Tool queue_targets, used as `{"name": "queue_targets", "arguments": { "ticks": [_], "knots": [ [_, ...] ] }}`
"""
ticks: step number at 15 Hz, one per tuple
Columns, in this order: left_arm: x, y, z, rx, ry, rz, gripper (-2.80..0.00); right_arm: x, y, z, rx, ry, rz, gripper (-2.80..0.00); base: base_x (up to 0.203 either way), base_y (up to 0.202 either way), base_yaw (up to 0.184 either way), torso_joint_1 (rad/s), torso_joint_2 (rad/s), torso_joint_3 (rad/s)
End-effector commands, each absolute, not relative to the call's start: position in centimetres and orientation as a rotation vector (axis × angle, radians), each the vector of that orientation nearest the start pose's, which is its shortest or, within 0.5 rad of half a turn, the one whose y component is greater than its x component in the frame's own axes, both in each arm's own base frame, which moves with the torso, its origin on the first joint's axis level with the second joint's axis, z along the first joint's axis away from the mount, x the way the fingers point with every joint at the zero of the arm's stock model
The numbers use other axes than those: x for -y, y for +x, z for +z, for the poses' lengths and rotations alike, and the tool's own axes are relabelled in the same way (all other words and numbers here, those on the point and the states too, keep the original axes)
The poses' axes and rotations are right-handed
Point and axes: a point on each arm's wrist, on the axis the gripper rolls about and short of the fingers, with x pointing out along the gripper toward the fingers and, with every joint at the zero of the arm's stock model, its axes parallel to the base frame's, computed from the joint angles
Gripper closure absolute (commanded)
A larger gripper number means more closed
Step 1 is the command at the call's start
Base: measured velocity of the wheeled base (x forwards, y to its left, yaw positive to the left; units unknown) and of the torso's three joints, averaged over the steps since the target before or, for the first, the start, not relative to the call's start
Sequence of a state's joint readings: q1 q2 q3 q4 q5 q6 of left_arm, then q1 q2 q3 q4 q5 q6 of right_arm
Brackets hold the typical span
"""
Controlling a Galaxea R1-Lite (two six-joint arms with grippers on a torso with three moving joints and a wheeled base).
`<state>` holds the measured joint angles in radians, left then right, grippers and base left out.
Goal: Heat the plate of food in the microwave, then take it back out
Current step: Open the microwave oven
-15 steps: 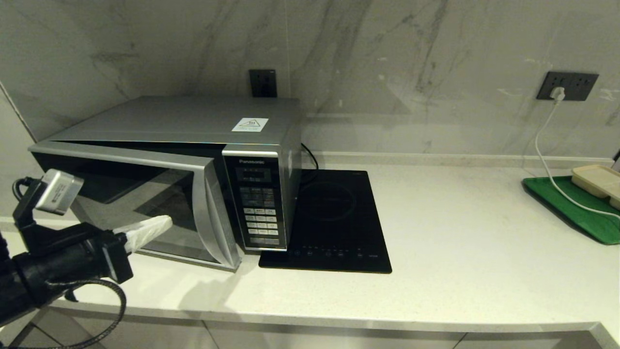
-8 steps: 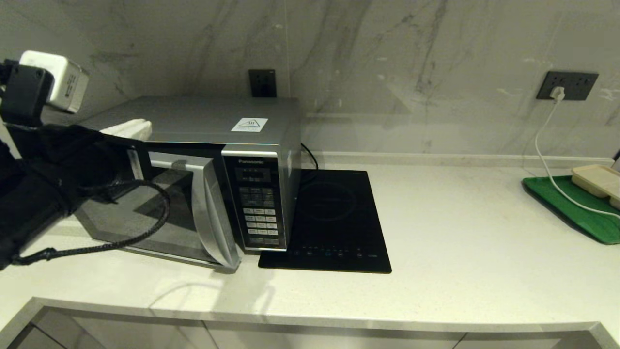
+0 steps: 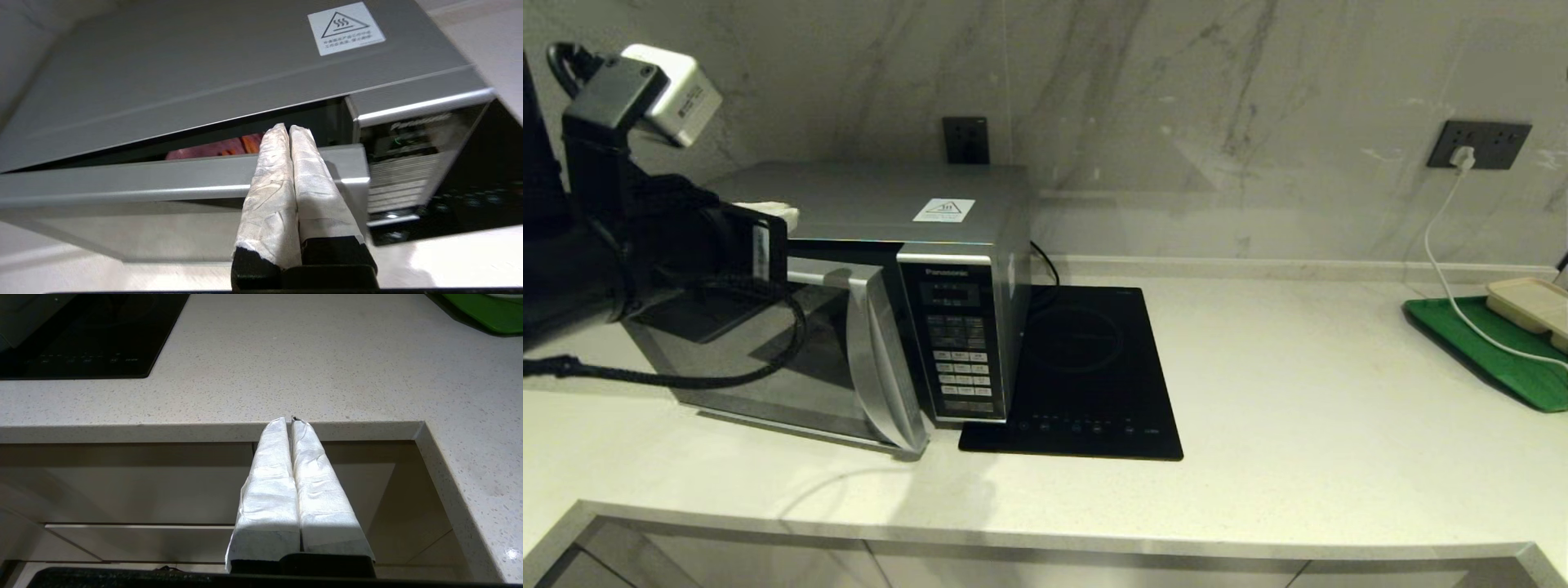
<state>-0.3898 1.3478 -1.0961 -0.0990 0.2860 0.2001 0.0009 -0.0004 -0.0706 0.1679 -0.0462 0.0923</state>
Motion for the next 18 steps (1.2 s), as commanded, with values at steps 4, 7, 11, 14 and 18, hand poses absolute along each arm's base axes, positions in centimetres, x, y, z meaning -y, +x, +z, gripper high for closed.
{"name": "queue_targets", "arguments": {
  "ticks": [4,7,11,14,18],
  "knots": [
    [9.5,24.4,32.0,-0.408,0.131,-0.099,0.0,0.1,-2.9,7.8,-0.096,0.09,-0.049,0.0,0.0,0.0,0.0,0.0,0.0,0.0],
    [10.1,25.9,31.1,-0.523,0.073,-0.069,0.0,0.1,-2.9,7.8,-0.096,0.09,-0.049,0.0,0.0,0.0,0.0,0.0,0.0,0.0],
    [10.7,27.0,31.3,-0.526,0.02,-0.06,0.0,0.1,-2.9,7.8,-0.096,0.091,-0.049,0.0,0.0,0.0,0.0,0.0,0.0,0.0],
    [10.9,27.7,30.5,-0.547,0.02,-0.053,0.0,0.1,-2.9,7.8,-0.096,0.09,-0.049,0.0,0.0,0.0,0.0,0.0,0.0,0.0],
    [11.2,28.2,29.9,-0.567,0.012,-0.041,0.0,0.1,-2.9,7.8,-0.096,0.09,-0.049,0.0,0.0,0.0,0.0,0.0,0.0,0.0]
  ]
}}
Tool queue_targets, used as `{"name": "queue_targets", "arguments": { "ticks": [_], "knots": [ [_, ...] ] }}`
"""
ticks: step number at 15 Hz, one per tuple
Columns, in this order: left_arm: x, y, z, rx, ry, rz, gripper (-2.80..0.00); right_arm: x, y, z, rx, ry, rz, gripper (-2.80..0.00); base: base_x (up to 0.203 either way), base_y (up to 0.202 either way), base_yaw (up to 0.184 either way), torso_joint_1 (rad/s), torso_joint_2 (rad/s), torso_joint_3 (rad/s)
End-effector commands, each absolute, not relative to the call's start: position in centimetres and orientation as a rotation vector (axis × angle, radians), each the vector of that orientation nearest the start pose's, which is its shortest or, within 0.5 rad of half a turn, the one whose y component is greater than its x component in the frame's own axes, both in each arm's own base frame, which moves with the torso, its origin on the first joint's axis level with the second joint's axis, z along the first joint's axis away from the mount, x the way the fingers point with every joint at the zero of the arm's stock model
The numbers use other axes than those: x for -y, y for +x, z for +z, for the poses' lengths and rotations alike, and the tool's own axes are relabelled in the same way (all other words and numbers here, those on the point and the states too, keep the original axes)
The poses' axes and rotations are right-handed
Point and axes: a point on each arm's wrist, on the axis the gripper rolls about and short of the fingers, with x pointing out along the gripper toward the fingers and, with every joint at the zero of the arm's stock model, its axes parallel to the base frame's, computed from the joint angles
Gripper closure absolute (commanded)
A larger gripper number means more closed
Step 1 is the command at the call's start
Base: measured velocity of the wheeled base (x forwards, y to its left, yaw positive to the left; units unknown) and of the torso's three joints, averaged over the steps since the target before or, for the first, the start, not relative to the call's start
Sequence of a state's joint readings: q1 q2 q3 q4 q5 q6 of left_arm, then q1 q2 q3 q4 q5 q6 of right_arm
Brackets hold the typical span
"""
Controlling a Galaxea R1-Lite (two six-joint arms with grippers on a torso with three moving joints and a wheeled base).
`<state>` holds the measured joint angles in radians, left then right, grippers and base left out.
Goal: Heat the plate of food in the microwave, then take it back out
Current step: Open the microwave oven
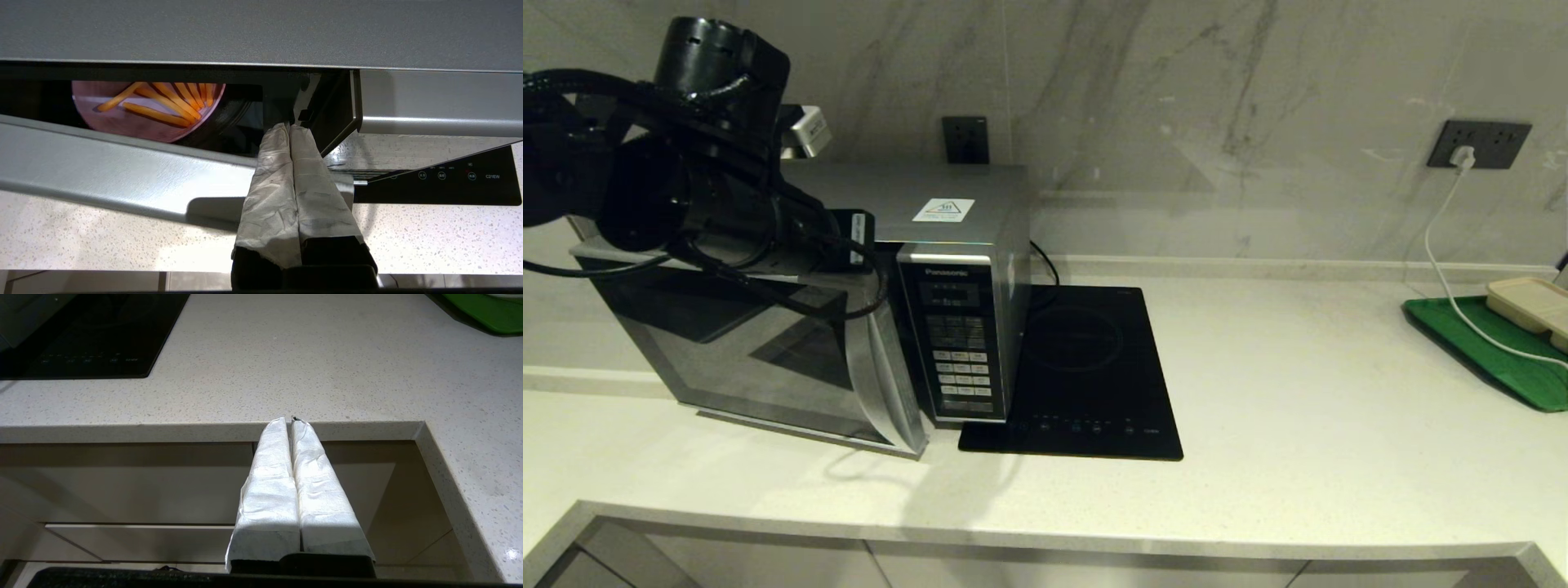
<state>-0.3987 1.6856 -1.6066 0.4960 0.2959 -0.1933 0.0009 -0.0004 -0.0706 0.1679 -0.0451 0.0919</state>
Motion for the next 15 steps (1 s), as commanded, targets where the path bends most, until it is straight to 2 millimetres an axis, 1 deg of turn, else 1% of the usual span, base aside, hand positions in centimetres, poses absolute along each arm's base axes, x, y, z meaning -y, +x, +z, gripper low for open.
{"name": "queue_targets", "arguments": {
  "ticks": [1,3,4,8,10,13,15],
  "knots": [
    [11.2,28.4,29.7,-0.573,0.007,-0.038,0.0,0.1,-2.9,7.8,-0.096,0.09,-0.049,0.0,0.0,0.0,0.0,0.0,0.0,0.0],
    [11.2,28.1,29.6,-0.582,-0.004,-0.029,0.0,0.1,-2.9,7.8,-0.096,0.09,-0.05,0.0,0.0,0.0,0.0,0.0,0.0,0.0],
    [11.2,27.4,29.6,-0.58,0.001,-0.031,0.0,0.1,-2.9,7.8,-0.096,0.09,-0.049,0.0,0.0,0.0,0.0,0.0,0.0,0.0],
    [10.0,24.1,29.3,-0.586,0.036,0.015,0.0,0.1,-2.9,7.8,-0.096,0.091,-0.049,0.0,0.0,0.0,0.0,0.0,0.0,0.0],
    [9.0,22.5,29.0,-0.587,0.051,0.054,0.0,0.1,-2.9,7.8,-0.096,0.09,-0.05,0.0,0.0,0.0,0.0,0.0,0.0,0.0],
    [7.6,19.7,27.8,-0.608,0.066,0.086,0.0,0.1,-2.9,7.8,-0.096,0.091,-0.049,0.0,0.0,0.0,0.0,0.0,0.0,0.0],
    [6.5,18.0,27.8,-0.591,0.055,0.104,0.0,0.1,-2.9,7.8,-0.096,0.09,-0.05,0.0,0.0,0.0,0.0,0.0,0.0,0.0]
  ]
}}
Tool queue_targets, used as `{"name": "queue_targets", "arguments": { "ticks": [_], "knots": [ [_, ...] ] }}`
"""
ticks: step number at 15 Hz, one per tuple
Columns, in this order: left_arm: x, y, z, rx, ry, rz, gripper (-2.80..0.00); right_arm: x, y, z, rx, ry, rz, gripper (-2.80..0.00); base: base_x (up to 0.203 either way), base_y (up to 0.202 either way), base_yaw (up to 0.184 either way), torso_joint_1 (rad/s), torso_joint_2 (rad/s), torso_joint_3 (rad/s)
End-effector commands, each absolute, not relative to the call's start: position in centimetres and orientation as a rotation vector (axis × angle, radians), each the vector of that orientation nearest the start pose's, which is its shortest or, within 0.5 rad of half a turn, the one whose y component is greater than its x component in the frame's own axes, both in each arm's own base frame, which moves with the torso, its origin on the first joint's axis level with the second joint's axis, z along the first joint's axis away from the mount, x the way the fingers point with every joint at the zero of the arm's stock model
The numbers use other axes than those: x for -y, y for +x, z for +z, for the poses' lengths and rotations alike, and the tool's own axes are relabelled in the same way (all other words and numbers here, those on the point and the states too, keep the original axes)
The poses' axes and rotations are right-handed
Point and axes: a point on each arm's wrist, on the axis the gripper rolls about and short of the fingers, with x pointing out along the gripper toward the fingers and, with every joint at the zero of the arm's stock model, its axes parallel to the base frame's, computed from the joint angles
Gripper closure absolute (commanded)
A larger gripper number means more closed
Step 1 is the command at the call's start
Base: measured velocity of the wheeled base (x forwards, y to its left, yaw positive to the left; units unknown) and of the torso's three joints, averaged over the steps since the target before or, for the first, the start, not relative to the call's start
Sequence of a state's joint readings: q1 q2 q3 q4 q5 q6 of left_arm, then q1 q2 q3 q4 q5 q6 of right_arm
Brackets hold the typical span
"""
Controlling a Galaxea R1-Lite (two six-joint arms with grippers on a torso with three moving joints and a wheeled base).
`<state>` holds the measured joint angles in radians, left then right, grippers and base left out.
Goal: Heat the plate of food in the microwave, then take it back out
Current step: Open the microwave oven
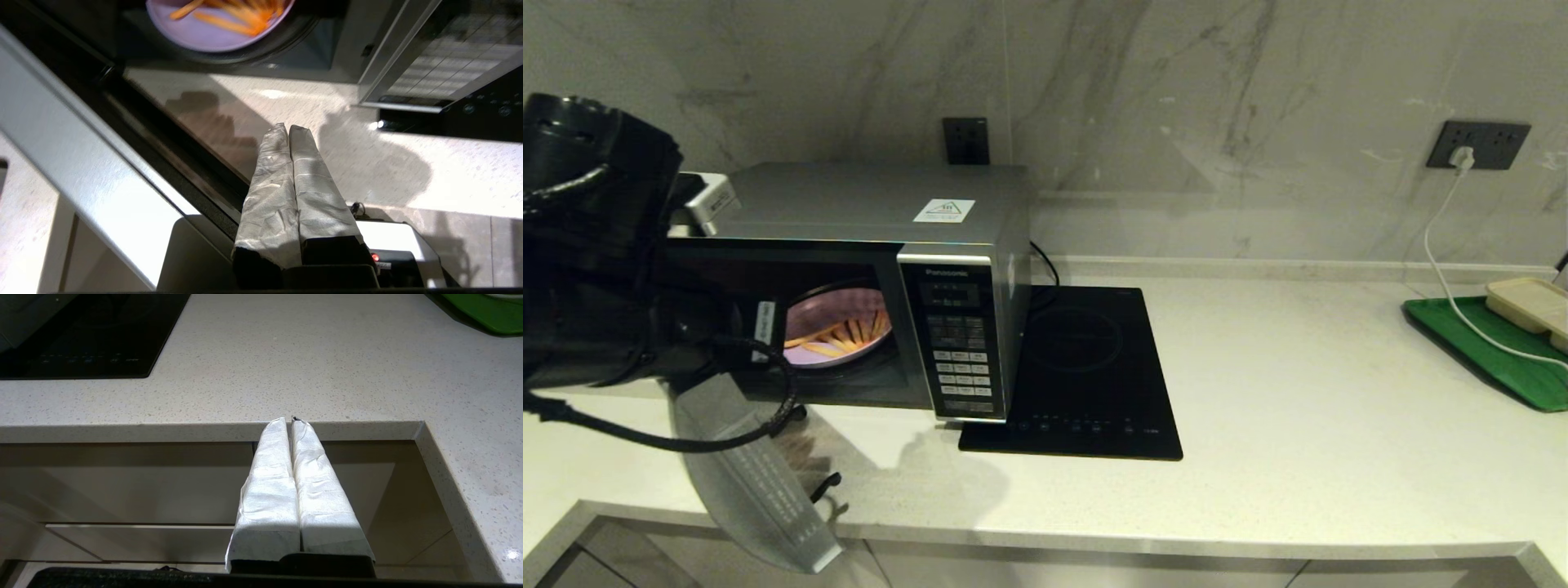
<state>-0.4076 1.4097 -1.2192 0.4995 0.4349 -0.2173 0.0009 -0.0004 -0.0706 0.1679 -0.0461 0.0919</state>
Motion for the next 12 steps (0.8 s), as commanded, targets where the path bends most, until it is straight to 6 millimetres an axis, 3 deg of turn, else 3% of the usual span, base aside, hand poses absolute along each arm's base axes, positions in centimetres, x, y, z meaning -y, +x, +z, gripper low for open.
{"name": "queue_targets", "arguments": {
  "ticks": [1,5,12],
  "knots": [
    [5.9,17.2,27.9,-0.583,0.05,0.117,0.0,0.1,-2.9,7.8,-0.096,0.09,-0.049,0.0,0.0,0.0,0.0,0.0,0.0,0.0],
    [4.0,14.2,27.7,-0.57,0.069,0.156,0.0,0.1,-2.9,7.8,-0.096,0.09,-0.049,0.0,0.0,0.0,0.0,0.0,0.0,0.0],
    [1.3,10.3,29.3,-0.477,0.148,0.286,0.0,0.1,-2.9,7.8,-0.096,0.09,-0.049,0.0,0.0,0.0,0.0,0.0,0.0,0.0]
  ]
}}
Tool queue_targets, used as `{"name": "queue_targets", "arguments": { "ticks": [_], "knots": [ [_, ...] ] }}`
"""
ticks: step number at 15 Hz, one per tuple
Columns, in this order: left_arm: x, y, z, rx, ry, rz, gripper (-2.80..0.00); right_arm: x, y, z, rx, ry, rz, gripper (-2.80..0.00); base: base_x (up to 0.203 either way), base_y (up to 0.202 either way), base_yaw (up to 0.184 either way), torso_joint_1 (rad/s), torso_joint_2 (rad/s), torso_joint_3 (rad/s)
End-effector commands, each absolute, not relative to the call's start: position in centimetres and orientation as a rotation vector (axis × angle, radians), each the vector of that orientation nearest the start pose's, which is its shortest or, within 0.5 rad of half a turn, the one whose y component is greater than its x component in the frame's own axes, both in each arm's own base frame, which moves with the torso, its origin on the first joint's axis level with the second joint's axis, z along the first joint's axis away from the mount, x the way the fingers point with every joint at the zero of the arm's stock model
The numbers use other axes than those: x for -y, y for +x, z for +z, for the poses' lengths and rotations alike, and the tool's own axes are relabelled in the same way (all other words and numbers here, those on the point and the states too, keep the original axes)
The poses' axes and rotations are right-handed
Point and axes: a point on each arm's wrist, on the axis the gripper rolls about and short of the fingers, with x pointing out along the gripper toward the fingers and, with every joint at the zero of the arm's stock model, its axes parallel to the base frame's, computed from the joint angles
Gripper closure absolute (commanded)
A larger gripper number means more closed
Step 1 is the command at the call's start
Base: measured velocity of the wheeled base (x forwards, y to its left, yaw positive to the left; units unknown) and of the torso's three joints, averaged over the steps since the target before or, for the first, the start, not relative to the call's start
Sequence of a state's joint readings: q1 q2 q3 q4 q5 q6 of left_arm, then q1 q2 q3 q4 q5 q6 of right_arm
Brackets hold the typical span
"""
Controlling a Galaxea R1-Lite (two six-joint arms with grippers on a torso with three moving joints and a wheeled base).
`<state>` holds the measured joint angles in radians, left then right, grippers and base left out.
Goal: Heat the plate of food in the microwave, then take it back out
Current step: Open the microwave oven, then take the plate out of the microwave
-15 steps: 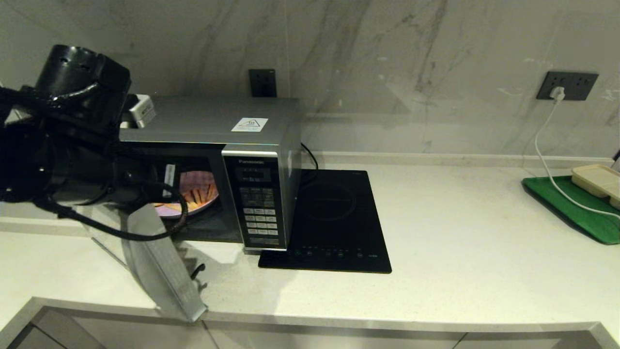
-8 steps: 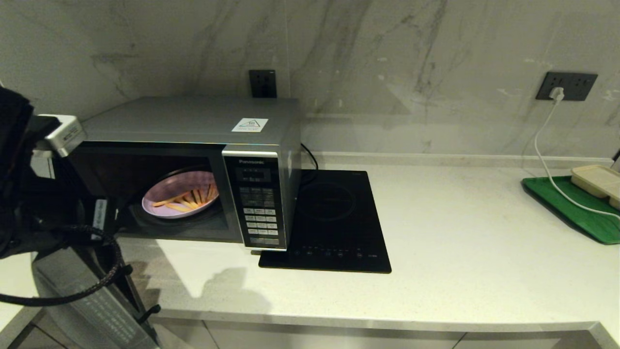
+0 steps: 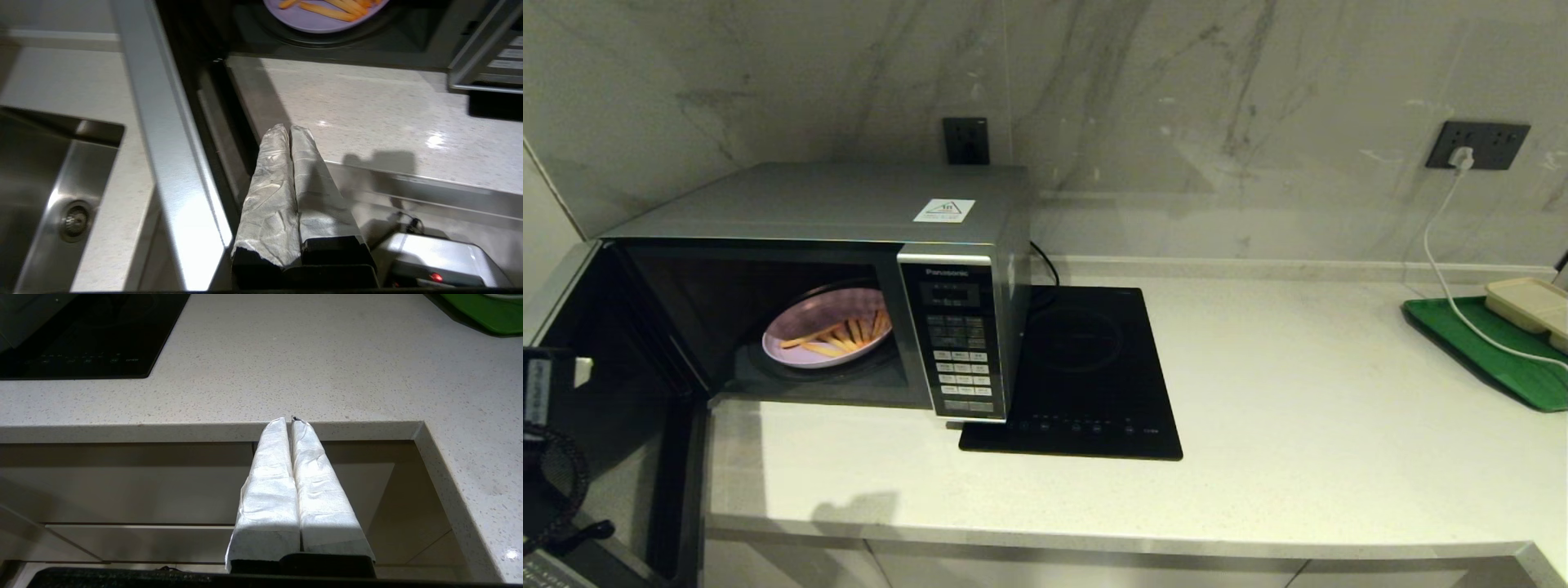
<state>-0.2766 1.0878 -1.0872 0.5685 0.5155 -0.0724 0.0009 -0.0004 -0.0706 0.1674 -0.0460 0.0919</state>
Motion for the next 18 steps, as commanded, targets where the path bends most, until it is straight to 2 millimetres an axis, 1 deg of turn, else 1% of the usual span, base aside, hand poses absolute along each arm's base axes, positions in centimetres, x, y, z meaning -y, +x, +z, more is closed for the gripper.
{"name": "queue_targets", "arguments": {
  "ticks": [1,3,5,7,11,16,18],
  "knots": [
    [0.9,9.8,29.4,-0.469,0.161,0.31,0.0,0.1,-2.9,7.8,-0.096,0.09,-0.05,0.0,0.0,0.0,0.0,0.0,0.0,0.0],
    [0.2,9.3,28.9,-0.487,0.167,0.369,0.0,0.1,-2.9,7.8,-0.096,0.09,-0.049,0.0,0.0,0.0,0.0,0.0,0.0,0.0],
    [-0.6,9.5,27.4,-0.552,0.161,0.446,0.0,0.1,-2.9,7.8,-0.096,0.091,-0.049,0.0,0.0,0.0,0.0,0.0,0.0,0.0],
    [-0.8,9.5,26.0,-0.601,0.165,0.459,0.0,0.1,-2.9,7.8,-0.096,0.091,-0.049,0.0,0.0,0.0,0.0,0.0,0.0,0.0],
    [-1.4,9.6,24.5,-0.657,0.147,0.514,0.0,0.1,-2.9,7.8,-0.096,0.09,-0.049,0.0,0.0,0.0,0.0,0.0,0.0,0.0],
    [-1.4,9.3,24.6,-0.639,0.143,0.522,0.0,0.1,-2.9,7.8,-0.096,0.09,-0.049,0.0,0.0,0.0,0.0,0.0,0.0,0.0],
    [-1.7,9.3,24.7,-0.632,0.131,0.558,0.0,0.1,-2.9,7.8,-0.096,0.09,-0.049,0.0,0.0,0.0,0.0,0.0,0.0,0.0]
  ]
}}
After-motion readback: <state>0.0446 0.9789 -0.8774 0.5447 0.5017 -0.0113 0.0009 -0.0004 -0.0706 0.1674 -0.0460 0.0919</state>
